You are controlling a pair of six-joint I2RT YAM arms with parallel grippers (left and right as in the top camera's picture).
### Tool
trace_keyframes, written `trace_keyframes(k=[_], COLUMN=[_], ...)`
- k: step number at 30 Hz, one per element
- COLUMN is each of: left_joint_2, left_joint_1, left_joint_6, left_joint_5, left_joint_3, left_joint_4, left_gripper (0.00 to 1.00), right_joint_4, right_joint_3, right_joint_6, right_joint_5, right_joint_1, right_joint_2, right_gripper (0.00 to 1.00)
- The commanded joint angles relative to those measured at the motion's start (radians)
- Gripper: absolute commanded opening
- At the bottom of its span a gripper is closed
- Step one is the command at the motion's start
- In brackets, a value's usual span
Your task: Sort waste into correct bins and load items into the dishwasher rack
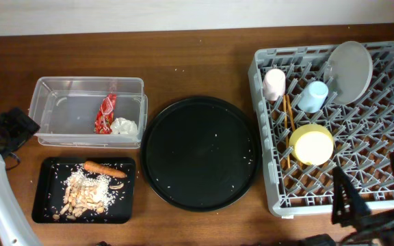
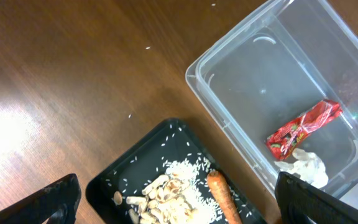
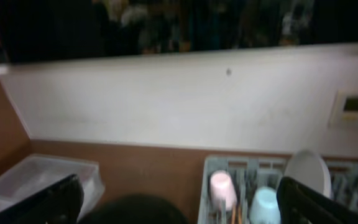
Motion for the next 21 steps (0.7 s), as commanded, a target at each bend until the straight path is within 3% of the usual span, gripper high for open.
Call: trace_keyframes(k=[1, 6, 10, 21], left_joint_2=[-0.010, -0.011, -0.011, -0.011], left_joint_1=[0.003, 0.003, 0.003, 0.003], left_joint_6=[0.011, 0.011, 0.011, 0.011], left_joint_5=[0.000, 0.000, 0.000, 0.000], left_joint_3=[0.017, 0.017, 0.017, 0.017], left_joint_4=[0.001, 0.001, 0.002, 0.001], left_gripper=[0.99, 0.99, 0.99, 0.99], right_joint_4=[0.181, 0.722, 0.987, 1.005], right_joint_3=[-0.298, -0.839, -1.095, -1.305], right_joint_6=[0.009, 0.009, 0.009, 0.016], right_joint_5=[-0.048, -0.099, -0.098, -0.091], right_joint_1=[-0.048, -0.110, -0.154, -0.181], right_joint_2=[-0.155, -0.341, -0.431, -0.431], right_gripper=[0.98, 0.98, 0.98, 0.98])
